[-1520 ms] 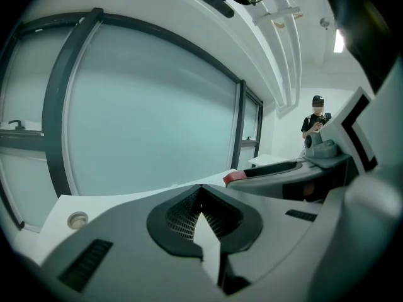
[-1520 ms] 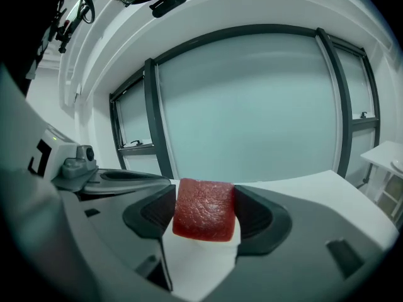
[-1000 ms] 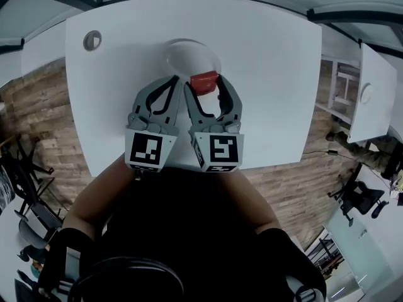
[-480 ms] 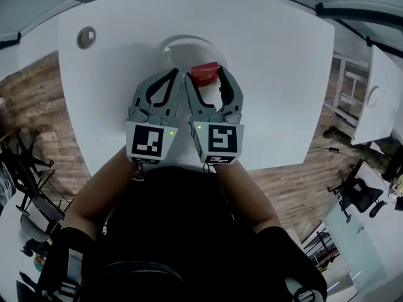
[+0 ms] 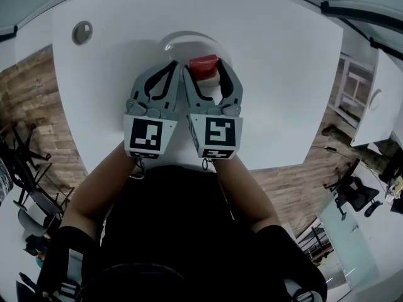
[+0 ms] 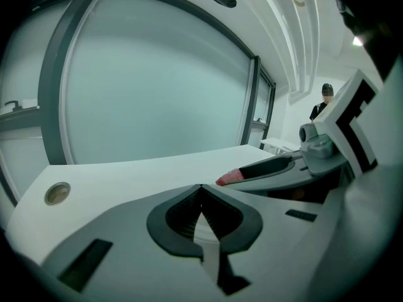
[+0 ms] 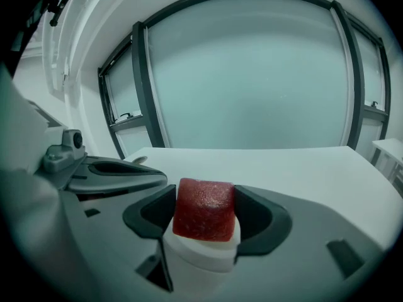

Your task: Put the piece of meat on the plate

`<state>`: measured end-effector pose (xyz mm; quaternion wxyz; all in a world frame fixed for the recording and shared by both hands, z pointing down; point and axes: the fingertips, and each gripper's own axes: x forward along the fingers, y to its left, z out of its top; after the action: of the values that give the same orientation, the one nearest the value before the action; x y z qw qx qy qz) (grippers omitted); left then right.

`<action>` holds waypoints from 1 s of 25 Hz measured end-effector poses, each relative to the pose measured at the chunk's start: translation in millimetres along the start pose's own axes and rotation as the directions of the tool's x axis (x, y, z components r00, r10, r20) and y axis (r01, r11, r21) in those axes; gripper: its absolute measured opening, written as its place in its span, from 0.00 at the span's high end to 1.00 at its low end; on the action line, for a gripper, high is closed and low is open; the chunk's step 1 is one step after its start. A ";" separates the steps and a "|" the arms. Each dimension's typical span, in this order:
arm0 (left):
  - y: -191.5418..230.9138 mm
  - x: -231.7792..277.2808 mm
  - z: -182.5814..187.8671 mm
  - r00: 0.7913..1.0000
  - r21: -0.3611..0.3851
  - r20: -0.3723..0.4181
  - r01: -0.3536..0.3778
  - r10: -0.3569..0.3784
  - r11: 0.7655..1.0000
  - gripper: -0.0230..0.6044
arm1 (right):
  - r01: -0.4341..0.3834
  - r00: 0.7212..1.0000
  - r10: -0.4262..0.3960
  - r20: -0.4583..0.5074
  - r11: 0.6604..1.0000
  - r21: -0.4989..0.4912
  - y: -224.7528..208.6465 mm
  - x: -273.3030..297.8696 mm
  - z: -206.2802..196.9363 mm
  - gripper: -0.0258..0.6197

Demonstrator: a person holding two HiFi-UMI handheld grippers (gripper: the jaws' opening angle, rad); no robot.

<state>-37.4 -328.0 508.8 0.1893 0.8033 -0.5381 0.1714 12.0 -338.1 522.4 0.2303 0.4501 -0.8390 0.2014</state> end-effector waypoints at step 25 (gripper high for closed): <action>15.2 9.1 -12.9 1.000 -0.086 -0.019 -0.011 0.009 0.996 0.96 | 0.013 0.986 -0.025 -0.166 0.997 -0.078 1.3 27.1 -13.5 0.51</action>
<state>-49.1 -334.2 526.2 0.2278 0.7901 -0.5472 0.1563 0.4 -348.0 548.6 0.3189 0.4304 -0.8195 0.2038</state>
